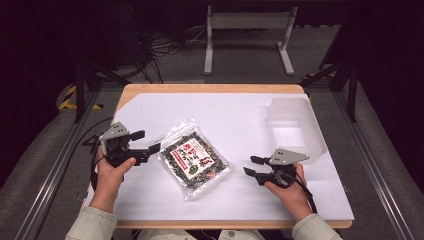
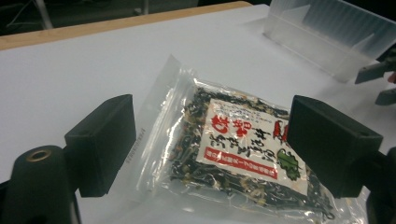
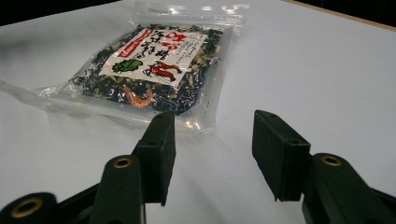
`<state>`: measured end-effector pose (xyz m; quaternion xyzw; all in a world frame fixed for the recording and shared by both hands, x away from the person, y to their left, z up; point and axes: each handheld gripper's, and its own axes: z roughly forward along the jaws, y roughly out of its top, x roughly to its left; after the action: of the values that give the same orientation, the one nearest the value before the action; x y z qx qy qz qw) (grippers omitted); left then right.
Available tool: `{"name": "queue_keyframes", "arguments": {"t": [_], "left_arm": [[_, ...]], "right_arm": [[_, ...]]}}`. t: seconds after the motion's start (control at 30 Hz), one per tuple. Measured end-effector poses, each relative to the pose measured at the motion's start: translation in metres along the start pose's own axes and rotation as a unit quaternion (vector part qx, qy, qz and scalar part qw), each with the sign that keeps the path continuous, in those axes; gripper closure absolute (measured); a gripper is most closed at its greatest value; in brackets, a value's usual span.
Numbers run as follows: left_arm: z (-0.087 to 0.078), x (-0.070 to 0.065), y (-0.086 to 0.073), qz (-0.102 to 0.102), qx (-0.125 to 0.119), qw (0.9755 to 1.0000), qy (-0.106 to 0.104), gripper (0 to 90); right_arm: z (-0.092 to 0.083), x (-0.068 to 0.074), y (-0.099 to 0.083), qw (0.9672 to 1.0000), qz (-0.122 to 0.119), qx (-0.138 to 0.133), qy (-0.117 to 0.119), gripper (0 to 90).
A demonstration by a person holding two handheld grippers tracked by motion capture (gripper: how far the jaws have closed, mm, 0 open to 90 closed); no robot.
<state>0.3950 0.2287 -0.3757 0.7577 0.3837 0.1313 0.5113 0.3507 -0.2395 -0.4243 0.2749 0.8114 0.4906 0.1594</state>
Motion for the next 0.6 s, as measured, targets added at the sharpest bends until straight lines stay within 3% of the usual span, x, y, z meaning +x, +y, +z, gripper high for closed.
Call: {"name": "queue_keyframes", "arguments": {"t": [0.17,0.3,0.47,0.5,0.6], "left_arm": [[0.006,0.010,-0.002,0.013,0.006,0.9997,0.021,14.7],[0.009,0.020,-0.008,0.005,0.000,0.9996,0.028,15.3],[0.013,0.036,-0.015,-0.024,-0.002,0.9993,0.028,16.1],[0.015,0.041,-0.017,-0.037,0.002,0.9988,0.031,16.1],[0.021,0.050,-0.021,-0.052,0.013,0.9980,0.034,15.9]], "right_arm": [[0.001,0.001,0.000,1.0000,-0.002,0.002,0.001,49.6],[0.002,0.001,0.000,1.0000,-0.001,0.003,0.001,49.5],[0.002,0.001,-0.001,1.0000,-0.001,0.003,0.002,49.3],[0.002,0.001,-0.001,1.0000,-0.001,0.004,0.001,49.2],[0.003,0.001,-0.002,1.0000,0.001,0.005,0.003,49.0]]}}
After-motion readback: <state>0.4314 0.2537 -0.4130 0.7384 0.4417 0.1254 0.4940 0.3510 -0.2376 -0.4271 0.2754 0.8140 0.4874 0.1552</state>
